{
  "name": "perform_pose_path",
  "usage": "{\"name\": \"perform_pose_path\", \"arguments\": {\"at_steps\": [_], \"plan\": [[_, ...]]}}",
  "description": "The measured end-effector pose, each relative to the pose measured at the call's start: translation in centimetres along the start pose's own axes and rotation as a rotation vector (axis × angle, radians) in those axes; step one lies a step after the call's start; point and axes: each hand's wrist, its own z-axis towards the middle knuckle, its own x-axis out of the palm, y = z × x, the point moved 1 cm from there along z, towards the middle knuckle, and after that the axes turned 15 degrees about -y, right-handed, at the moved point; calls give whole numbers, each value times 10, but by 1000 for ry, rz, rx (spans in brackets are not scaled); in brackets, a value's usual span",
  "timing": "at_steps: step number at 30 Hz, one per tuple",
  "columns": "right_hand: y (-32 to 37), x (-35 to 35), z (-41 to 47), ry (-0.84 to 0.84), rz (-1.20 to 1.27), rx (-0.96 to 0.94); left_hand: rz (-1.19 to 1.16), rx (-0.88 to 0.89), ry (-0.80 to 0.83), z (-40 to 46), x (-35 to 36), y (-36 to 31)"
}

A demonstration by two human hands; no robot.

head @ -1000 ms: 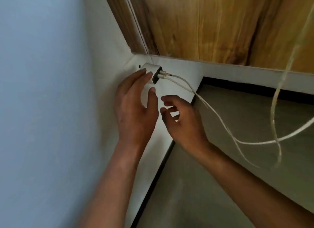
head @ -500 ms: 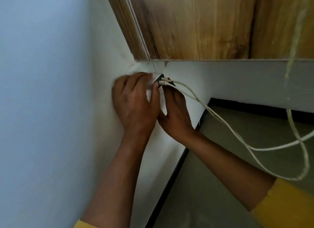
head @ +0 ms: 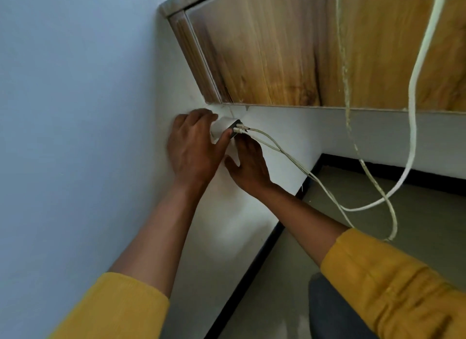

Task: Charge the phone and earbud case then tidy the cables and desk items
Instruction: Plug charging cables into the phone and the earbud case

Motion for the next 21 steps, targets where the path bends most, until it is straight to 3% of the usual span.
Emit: {"name": "perform_pose_path", "arguments": {"at_steps": [9,21], "plan": [[-11,10,-1,-125,-52,-74,-23,16,-106,-5,10,12],[-3,12,0,-220,21,-39,-25,9,-93,-6,7,10]]}}
